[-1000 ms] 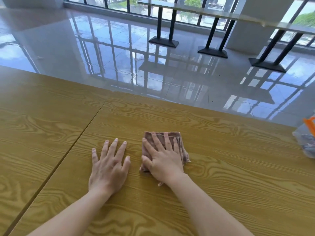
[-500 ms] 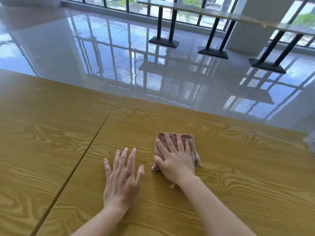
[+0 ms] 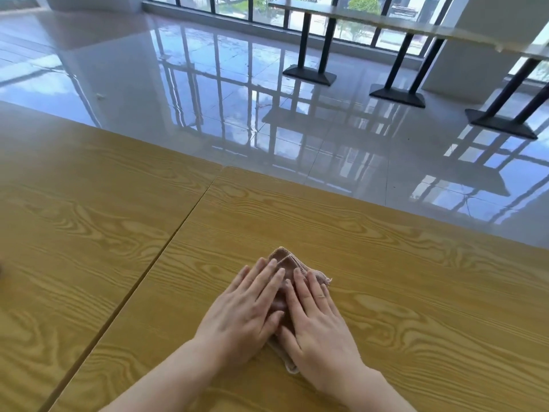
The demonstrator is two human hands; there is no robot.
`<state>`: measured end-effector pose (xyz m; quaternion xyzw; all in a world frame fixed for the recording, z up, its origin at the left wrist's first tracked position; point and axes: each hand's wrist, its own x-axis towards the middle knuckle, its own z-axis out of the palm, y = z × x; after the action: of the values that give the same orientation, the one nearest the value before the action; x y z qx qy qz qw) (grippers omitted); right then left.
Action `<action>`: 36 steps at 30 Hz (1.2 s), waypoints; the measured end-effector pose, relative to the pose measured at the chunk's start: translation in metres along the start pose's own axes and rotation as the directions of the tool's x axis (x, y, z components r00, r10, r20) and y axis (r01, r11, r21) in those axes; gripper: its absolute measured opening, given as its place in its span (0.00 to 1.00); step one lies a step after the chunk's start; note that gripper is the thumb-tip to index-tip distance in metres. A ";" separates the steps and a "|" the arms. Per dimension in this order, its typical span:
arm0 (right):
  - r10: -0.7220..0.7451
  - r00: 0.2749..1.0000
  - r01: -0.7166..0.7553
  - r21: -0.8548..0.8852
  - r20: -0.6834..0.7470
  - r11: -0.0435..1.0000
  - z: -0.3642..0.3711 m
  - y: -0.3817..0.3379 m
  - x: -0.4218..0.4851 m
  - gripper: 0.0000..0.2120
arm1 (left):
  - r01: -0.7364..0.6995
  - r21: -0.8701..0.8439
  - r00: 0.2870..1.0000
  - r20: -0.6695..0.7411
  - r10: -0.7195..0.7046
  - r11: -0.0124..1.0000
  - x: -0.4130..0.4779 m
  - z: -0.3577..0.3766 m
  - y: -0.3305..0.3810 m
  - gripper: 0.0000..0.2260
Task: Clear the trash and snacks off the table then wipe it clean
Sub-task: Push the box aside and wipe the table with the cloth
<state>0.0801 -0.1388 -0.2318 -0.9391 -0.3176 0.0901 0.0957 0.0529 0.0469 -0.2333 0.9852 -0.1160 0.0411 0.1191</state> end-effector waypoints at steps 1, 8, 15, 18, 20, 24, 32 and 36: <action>-0.043 0.999 0.043 -0.046 0.003 0.998 0.000 0.000 0.001 0.35 | -0.016 0.011 0.998 0.058 0.016 1.000 0.000 -0.001 -0.001 0.30; -0.465 0.879 0.474 -0.099 0.103 0.875 -0.003 -0.017 0.047 0.37 | 0.233 0.145 0.971 0.012 -0.237 0.962 -0.054 -0.007 -0.019 0.32; -0.471 0.874 0.483 -0.118 0.122 0.867 -0.006 -0.026 0.110 0.35 | 0.330 0.147 0.936 0.072 -0.343 0.932 -0.032 -0.019 -0.064 0.33; -0.440 0.890 0.453 -0.116 0.124 0.884 -0.011 -0.020 0.135 0.34 | 0.327 0.168 0.936 0.076 -0.343 0.930 -0.008 -0.015 -0.083 0.33; -0.416 0.900 0.432 -0.125 0.131 0.893 -0.014 -0.017 0.153 0.34 | 0.331 0.174 0.935 0.074 -0.347 0.928 0.010 -0.013 -0.097 0.34; -0.381 0.917 0.396 -0.146 0.121 0.906 -0.019 -0.009 0.186 0.34 | 0.335 0.158 0.933 0.079 -0.350 0.929 0.043 -0.013 -0.120 0.35; -0.311 0.947 0.320 -0.148 0.076 0.936 -0.017 0.009 0.226 0.35 | 0.310 0.148 0.941 0.090 -0.325 0.939 0.090 -0.009 -0.147 0.35; -0.316 0.947 0.322 -0.136 0.066 0.937 -0.014 0.010 0.229 0.35 | 0.309 0.145 0.942 0.088 -0.323 0.940 0.091 -0.006 -0.148 0.35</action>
<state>0.2678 -0.0073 -0.2457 -0.8775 -0.4733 0.0703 0.0337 0.1761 0.1688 -0.2509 0.9974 0.0402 -0.0255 0.0538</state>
